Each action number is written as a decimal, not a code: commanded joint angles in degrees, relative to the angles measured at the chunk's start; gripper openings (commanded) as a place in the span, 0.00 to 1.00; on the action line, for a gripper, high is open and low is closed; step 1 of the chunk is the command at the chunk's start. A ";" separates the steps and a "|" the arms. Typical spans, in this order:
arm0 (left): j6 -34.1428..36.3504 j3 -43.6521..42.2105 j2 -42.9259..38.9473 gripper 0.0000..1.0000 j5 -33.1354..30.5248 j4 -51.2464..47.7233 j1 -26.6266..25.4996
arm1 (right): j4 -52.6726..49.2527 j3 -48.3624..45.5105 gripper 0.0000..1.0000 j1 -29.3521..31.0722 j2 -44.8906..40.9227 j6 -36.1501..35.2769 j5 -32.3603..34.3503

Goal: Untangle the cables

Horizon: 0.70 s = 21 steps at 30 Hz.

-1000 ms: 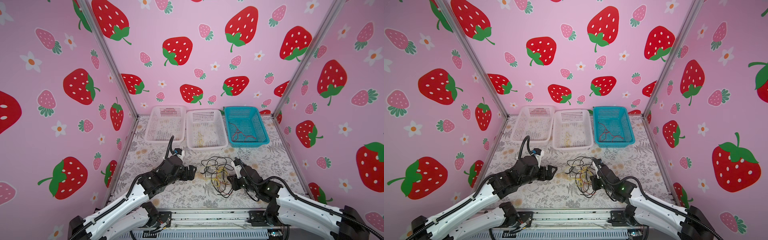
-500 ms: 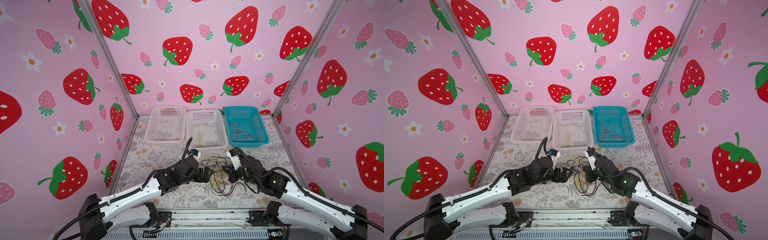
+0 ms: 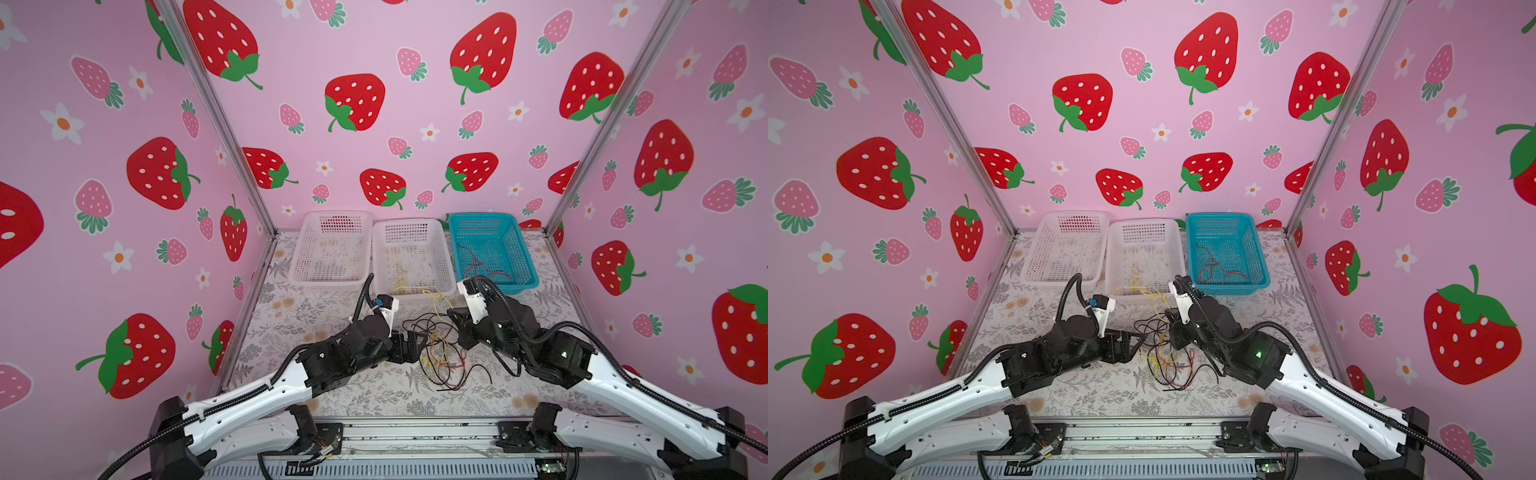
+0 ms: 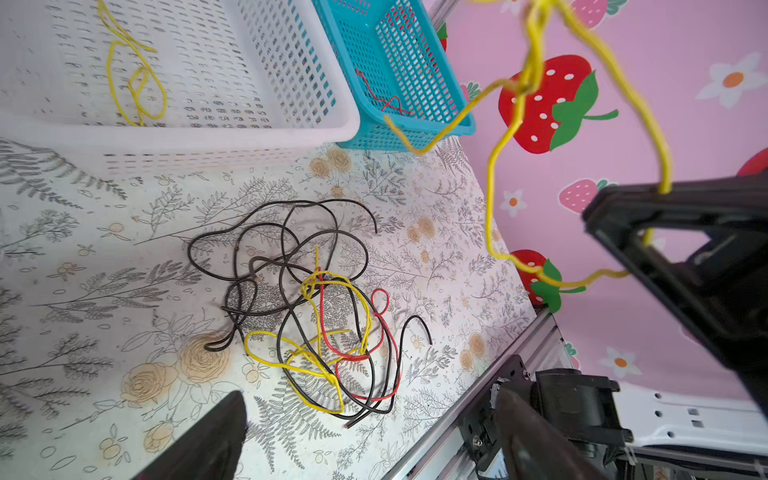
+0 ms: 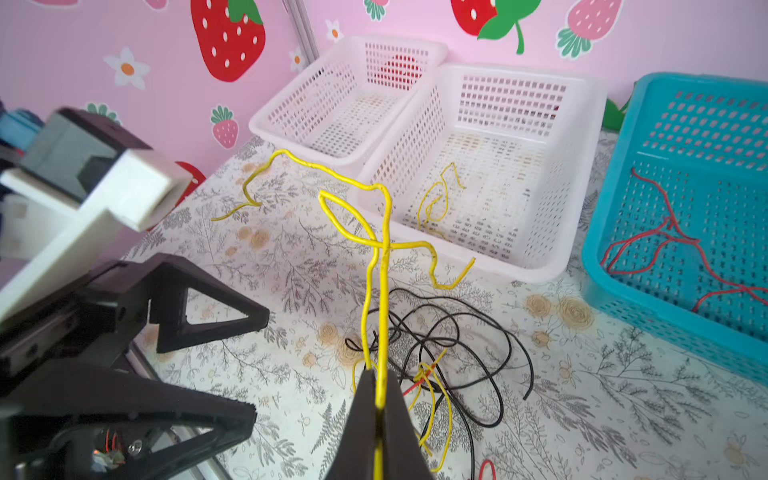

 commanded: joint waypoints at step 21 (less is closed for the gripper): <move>30.49 4.67 -14.97 0.99 -28.29 -26.23 7.16 | 11.11 13.93 0.05 -13.58 23.70 -6.23 -9.85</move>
